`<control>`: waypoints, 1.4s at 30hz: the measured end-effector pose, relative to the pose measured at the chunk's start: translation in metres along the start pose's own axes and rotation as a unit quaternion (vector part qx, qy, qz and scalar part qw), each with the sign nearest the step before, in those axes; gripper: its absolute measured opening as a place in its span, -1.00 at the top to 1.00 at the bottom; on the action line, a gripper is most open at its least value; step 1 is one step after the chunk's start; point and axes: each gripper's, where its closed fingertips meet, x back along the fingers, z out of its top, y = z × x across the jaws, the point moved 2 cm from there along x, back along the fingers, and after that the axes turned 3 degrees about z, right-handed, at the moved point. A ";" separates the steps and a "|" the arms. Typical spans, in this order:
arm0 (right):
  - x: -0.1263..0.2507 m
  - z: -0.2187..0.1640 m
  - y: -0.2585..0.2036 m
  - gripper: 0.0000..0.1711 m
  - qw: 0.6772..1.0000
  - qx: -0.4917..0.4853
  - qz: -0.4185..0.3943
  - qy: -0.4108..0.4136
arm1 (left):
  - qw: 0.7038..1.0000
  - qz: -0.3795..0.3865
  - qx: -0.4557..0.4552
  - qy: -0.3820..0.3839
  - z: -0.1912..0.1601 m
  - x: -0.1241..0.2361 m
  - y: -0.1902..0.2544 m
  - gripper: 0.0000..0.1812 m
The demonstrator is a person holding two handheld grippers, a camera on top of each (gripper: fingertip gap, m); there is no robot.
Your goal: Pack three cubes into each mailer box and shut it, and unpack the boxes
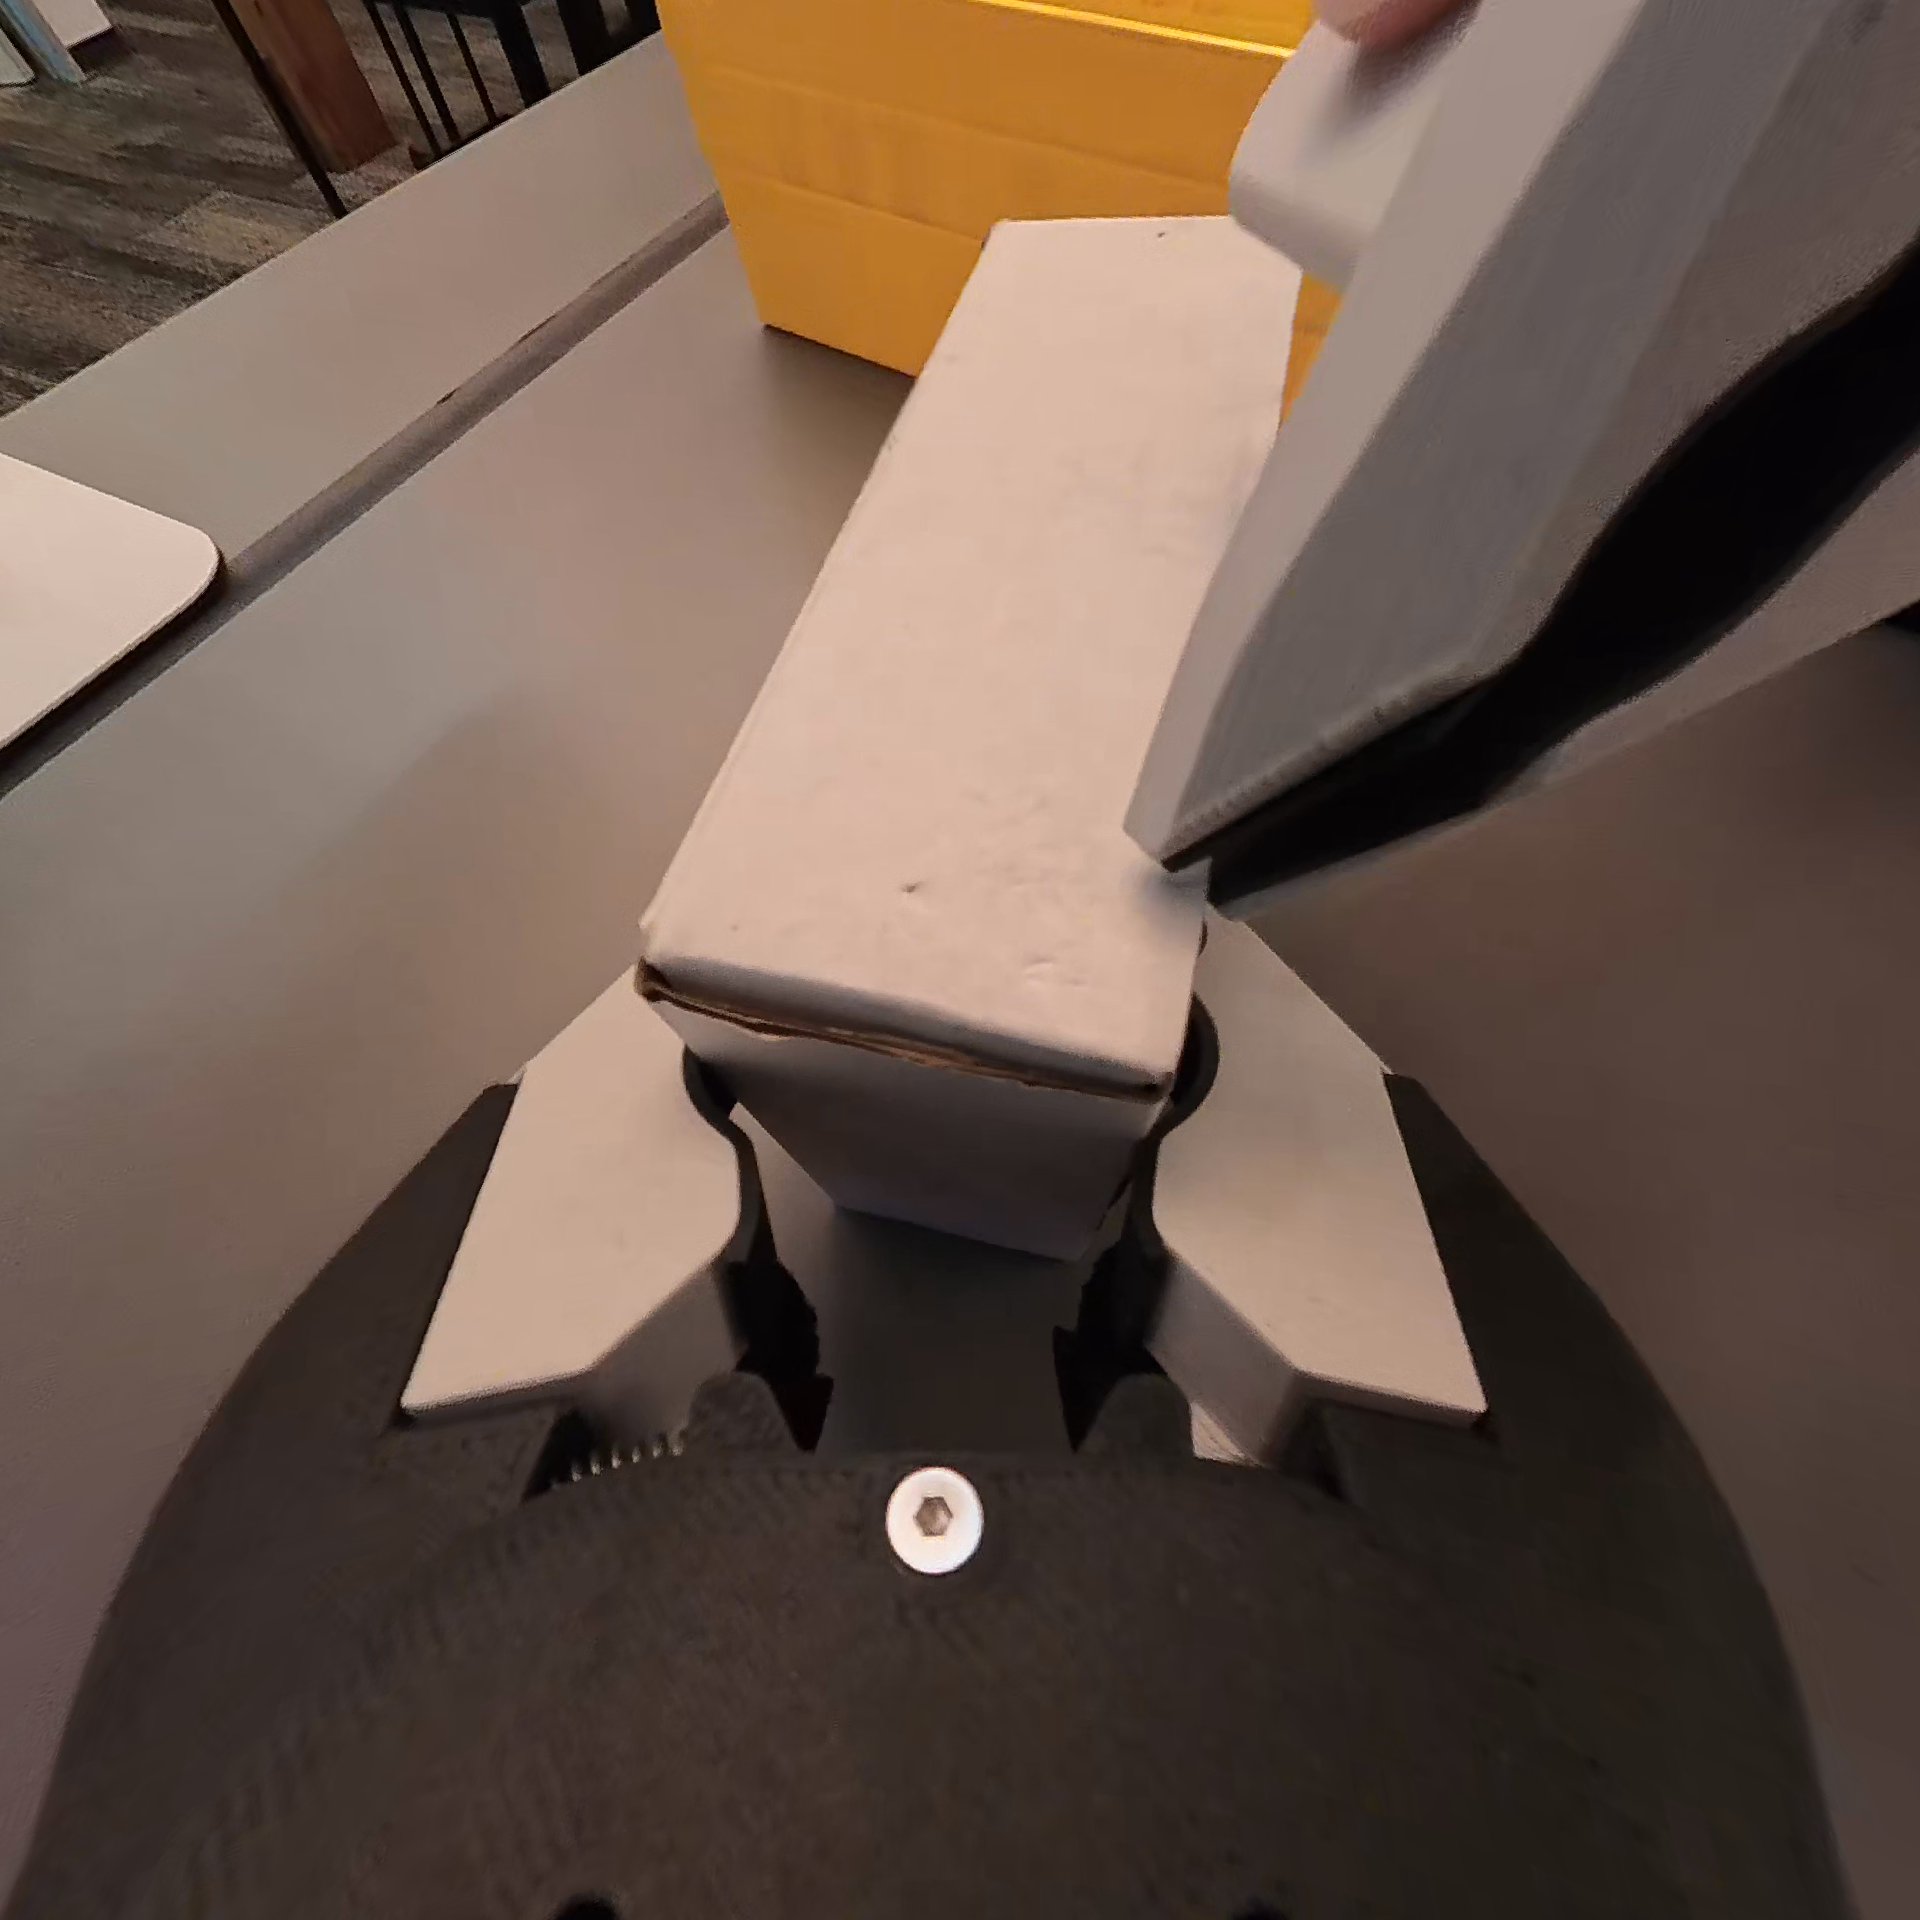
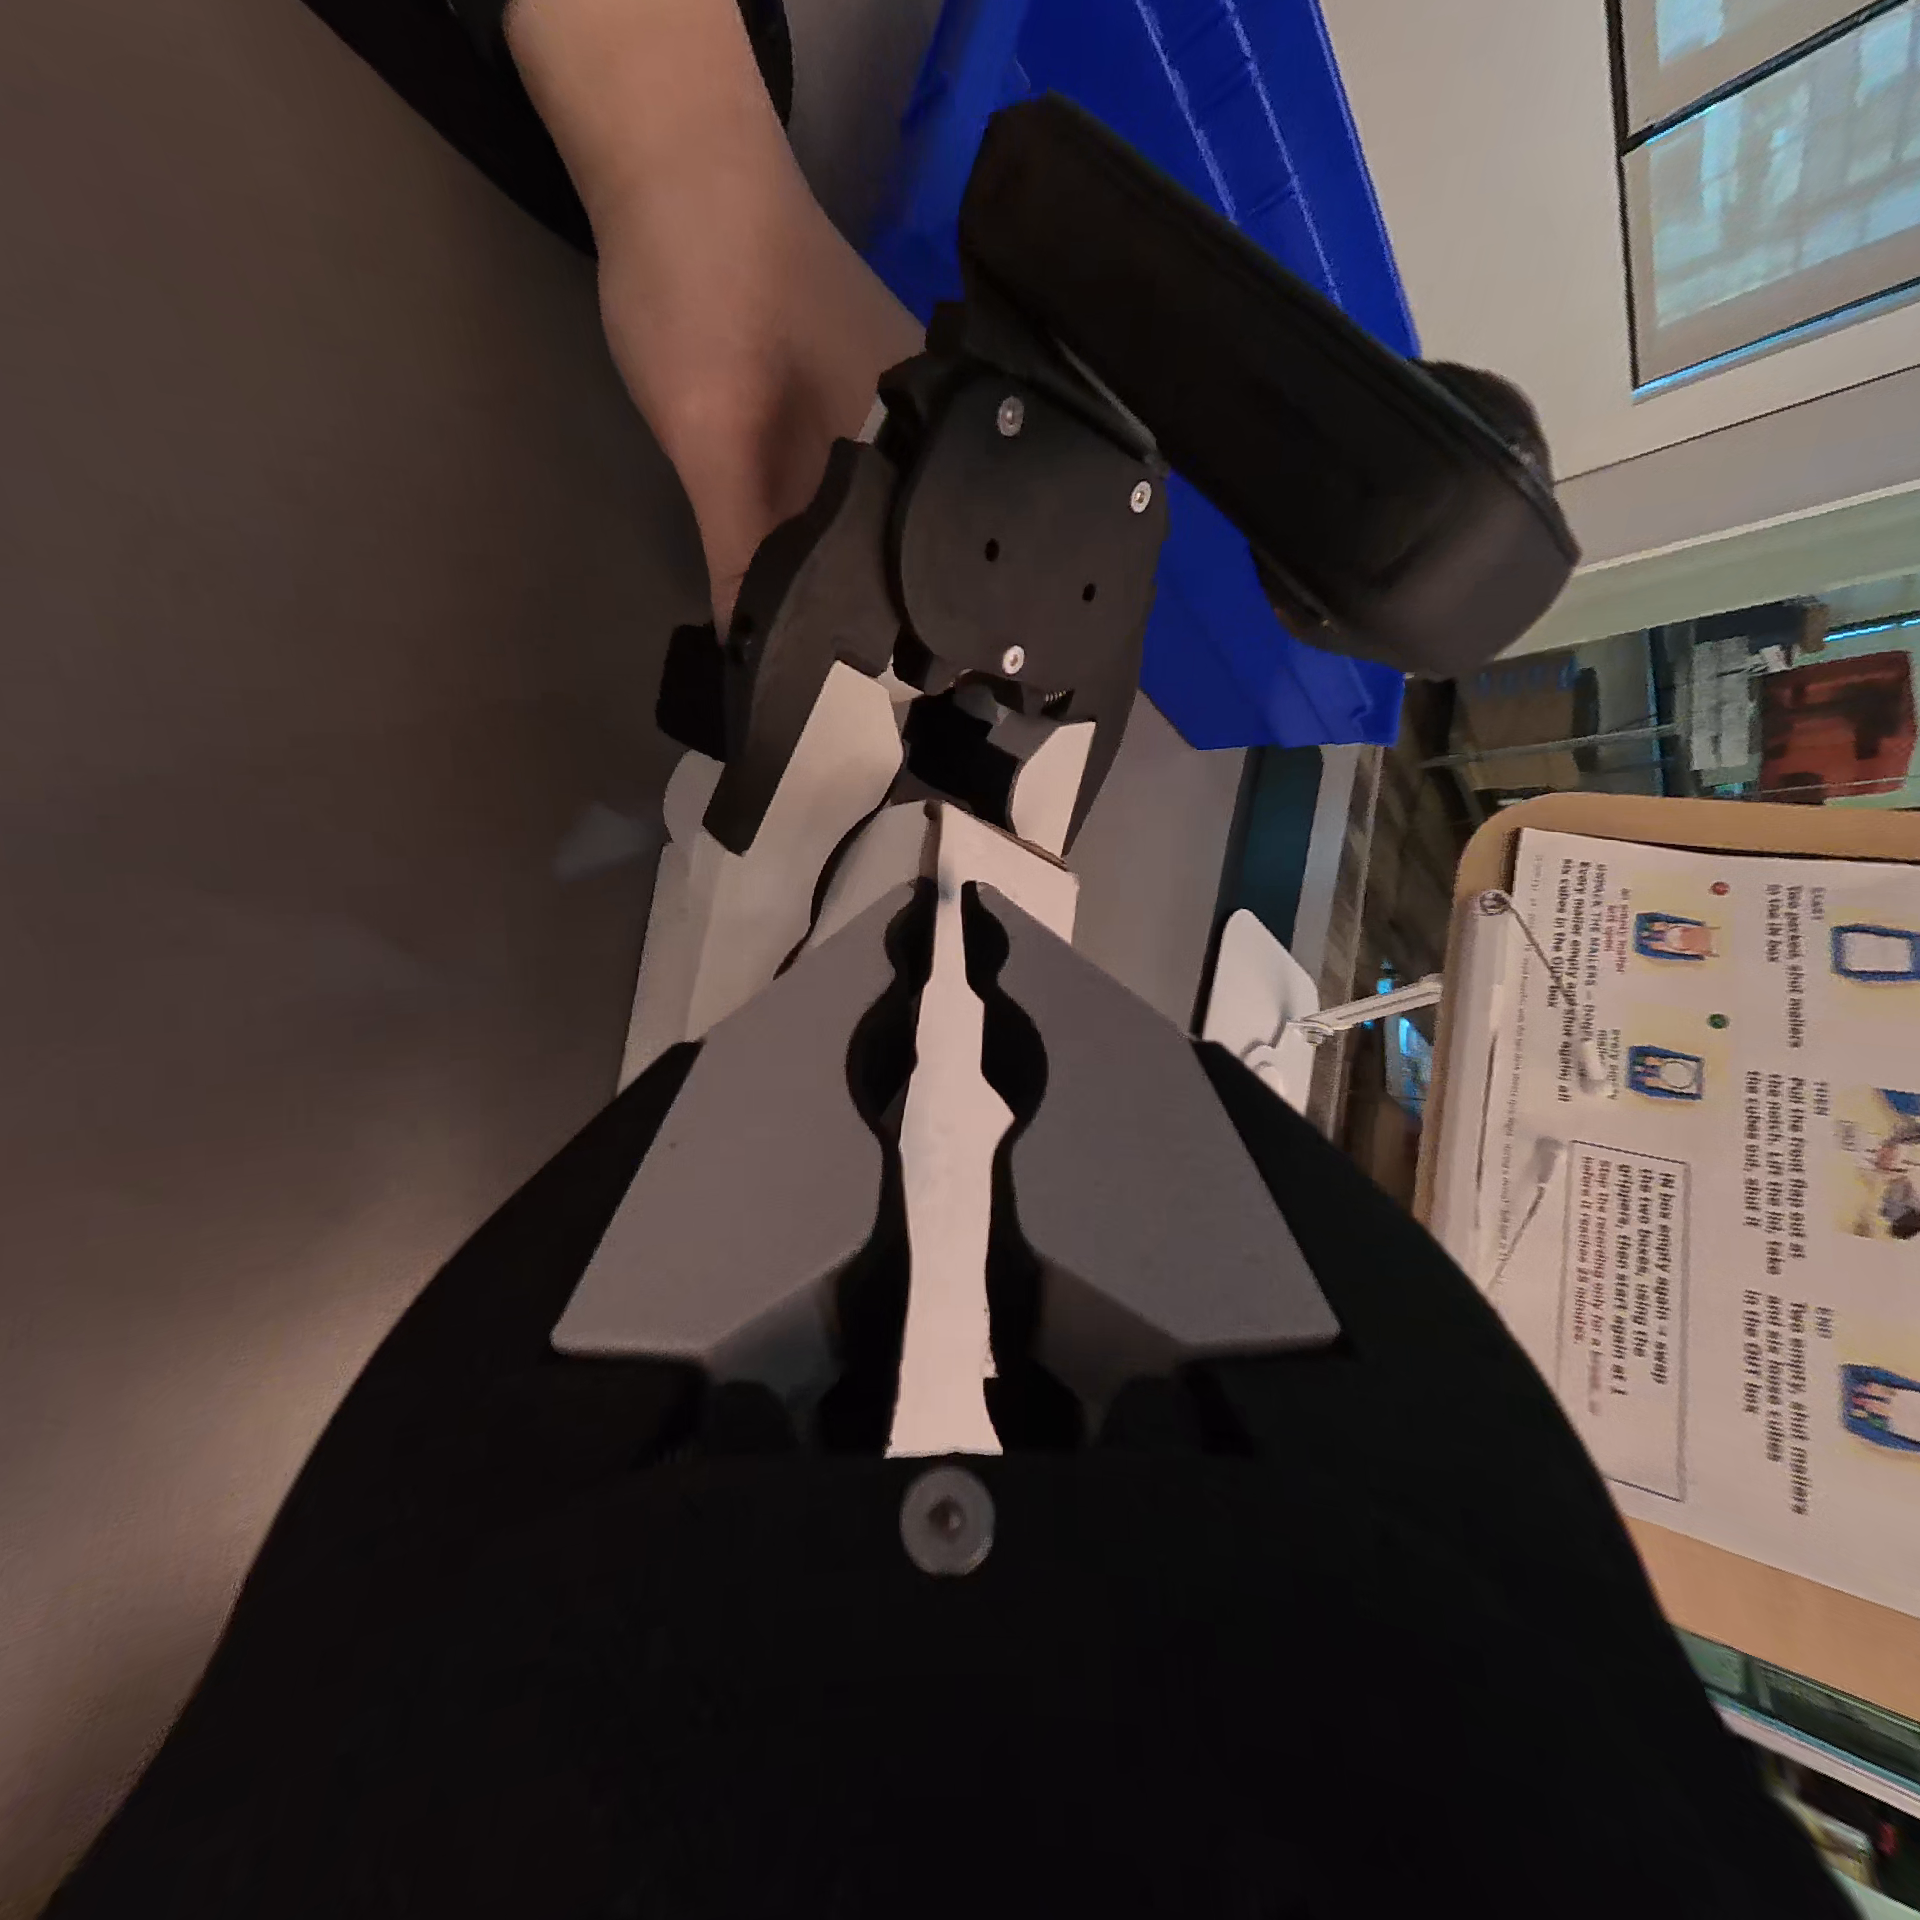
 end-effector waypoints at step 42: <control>-0.010 -0.002 0.008 0.97 0.996 0.047 -0.069 -0.030 | 0.999 0.026 0.016 -0.015 -0.006 0.006 -0.012 0.15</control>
